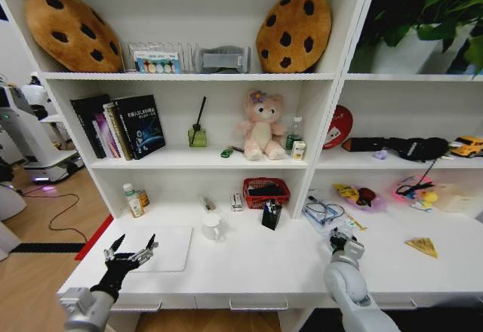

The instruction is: Organize the objects on the table.

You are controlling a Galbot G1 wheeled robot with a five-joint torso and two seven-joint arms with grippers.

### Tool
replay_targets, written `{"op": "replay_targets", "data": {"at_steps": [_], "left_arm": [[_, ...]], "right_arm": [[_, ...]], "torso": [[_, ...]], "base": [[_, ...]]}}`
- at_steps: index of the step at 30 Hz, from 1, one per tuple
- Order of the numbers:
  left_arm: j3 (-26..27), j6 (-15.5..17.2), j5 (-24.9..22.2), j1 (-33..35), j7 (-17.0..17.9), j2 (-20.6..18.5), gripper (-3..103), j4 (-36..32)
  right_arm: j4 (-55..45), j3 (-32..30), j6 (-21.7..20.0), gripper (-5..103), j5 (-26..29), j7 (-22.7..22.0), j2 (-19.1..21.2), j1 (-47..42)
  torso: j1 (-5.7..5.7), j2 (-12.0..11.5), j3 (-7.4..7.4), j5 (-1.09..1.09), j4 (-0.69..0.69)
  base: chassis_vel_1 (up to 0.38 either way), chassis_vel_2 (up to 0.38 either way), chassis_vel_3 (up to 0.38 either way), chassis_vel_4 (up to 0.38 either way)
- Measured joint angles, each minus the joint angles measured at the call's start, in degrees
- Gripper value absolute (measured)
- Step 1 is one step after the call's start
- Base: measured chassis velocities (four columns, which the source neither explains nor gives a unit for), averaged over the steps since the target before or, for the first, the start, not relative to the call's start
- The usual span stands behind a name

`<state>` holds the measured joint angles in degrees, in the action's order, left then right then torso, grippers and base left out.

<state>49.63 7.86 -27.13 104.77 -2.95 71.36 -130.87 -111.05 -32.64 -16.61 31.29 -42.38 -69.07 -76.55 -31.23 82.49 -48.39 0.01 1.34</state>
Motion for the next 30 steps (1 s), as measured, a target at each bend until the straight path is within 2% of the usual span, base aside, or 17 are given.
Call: {"op": "replay_targets", "data": {"at_steps": [2,3,4,5,6,7,8,10,11,12,14,15,17,20,24,26,30], "left_arm": [[0.0,0.0,0.0,0.0,0.0,0.0,100,0.0],[0.0,0.0,0.0,0.0,0.0,0.0,100,0.0],[0.0,0.0,0.0,0.0,0.0,0.0,100,0.0],[0.0,0.0,0.0,0.0,0.0,0.0,100,0.0],[0.0,0.0,0.0,0.0,0.0,0.0,100,0.0],[0.0,0.0,0.0,0.0,0.0,0.0,100,0.0],[0.0,0.0,0.0,0.0,0.0,0.0,100,0.0],[0.0,0.0,0.0,0.0,0.0,0.0,100,0.0],[0.0,0.0,0.0,0.0,0.0,0.0,100,0.0],[0.0,0.0,0.0,0.0,0.0,0.0,100,0.0],[0.0,0.0,0.0,0.0,0.0,0.0,100,0.0],[0.0,0.0,0.0,0.0,0.0,0.0,100,0.0],[0.0,0.0,0.0,0.0,0.0,0.0,100,0.0],[0.0,0.0,0.0,0.0,0.0,0.0,100,0.0],[0.0,0.0,0.0,0.0,0.0,0.0,100,0.0],[0.0,0.0,0.0,0.0,0.0,0.0,100,0.0],[0.0,0.0,0.0,0.0,0.0,0.0,100,0.0]], "right_arm": [[-4.4,-0.8,1.4,35,-2.5,7.9,1.4,-1.4],[-6.9,-1.4,1.7,32,-3.7,13.6,2.4,-2.3],[-6.9,-1.4,1.7,32,-3.7,13.6,2.4,-2.3],[-9.1,-1.8,1.8,28,-4.0,18.5,3.6,-3.1],[-9.1,-1.8,1.8,28,-4.0,18.5,3.6,-3.1],[-11.7,-2.0,1.7,25,-4.2,24.8,5.3,-3.9],[-11.7,-2.0,1.7,25,-4.2,24.8,5.3,-3.9],[-15.0,-3.1,-0.5,25,-4.4,33.9,6.9,-4.9],[-15.0,-3.1,-0.5,25,-4.4,33.9,6.9,-4.9],[-16.9,-3.7,-2.3,25,-4.4,38.0,7.4,-5.6],[-19.2,-4.7,-4.0,25,-4.3,41.4,7.4,-7.3],[-19.2,-4.7,-4.0,25,-4.3,41.4,7.4,-7.3],[-22.9,-7.6,-4.9,25,-4.4,45.3,6.3,-12.3],[-26.3,-9.4,-4.2,25,-5.5,45.9,4.2,-18.2],[-29.8,-10.0,-2.3,25,-8.4,45.6,1.8,-23.6],[-32.5,-10.3,-0.8,25,-12.1,43.8,-1.3,-29.7],[-32.7,-11.1,-1.2,25,-13.3,42.1,-2.2,-32.5]], "torso": [[0.0,0.0,0.0,-0.01,0.0],[0.0,0.0,0.0,-0.03,0.0],[0.0,0.0,0.0,-0.03,0.0],[0.01,0.0,0.0,-0.03,0.01],[0.01,0.0,0.0,-0.03,0.01],[0.01,0.0,0.01,-0.03,0.0],[0.01,0.0,0.01,-0.03,0.0],[0.0,0.0,0.0,-0.02,0.0],[0.0,0.0,0.0,-0.02,0.0],[0.0,0.0,0.0,-0.01,0.0],[0.0,0.0,0.0,-0.02,-0.01],[0.0,0.0,0.0,-0.02,-0.01],[0.0,0.0,0.0,-0.01,0.0],[0.01,0.0,0.01,0.0,0.01],[0.01,0.0,0.01,-0.02,0.02],[0.02,0.0,0.02,-0.02,0.01],[0.02,0.0,0.01,-0.02,0.0]], "base": [[0.0,0.0,0.0,0.0],[0.0,0.0,0.0,0.0],[0.0,0.0,0.0,0.0],[0.0,0.0,0.0,0.0],[0.0,0.0,0.0,0.0],[0.0,0.0,0.0,0.0],[0.0,0.0,0.0,0.0],[0.0,0.0,0.0,0.0],[0.0,0.0,0.0,0.0],[0.0,0.0,0.0,0.0],[0.0,0.0,0.0,0.0],[0.0,0.0,0.0,0.0],[0.0,0.0,0.0,0.0],[0.0,0.0,0.0,0.0],[0.0,0.0,0.0,0.0],[0.0,0.0,0.0,0.0],[0.0,0.0,0.0,0.0]]}}
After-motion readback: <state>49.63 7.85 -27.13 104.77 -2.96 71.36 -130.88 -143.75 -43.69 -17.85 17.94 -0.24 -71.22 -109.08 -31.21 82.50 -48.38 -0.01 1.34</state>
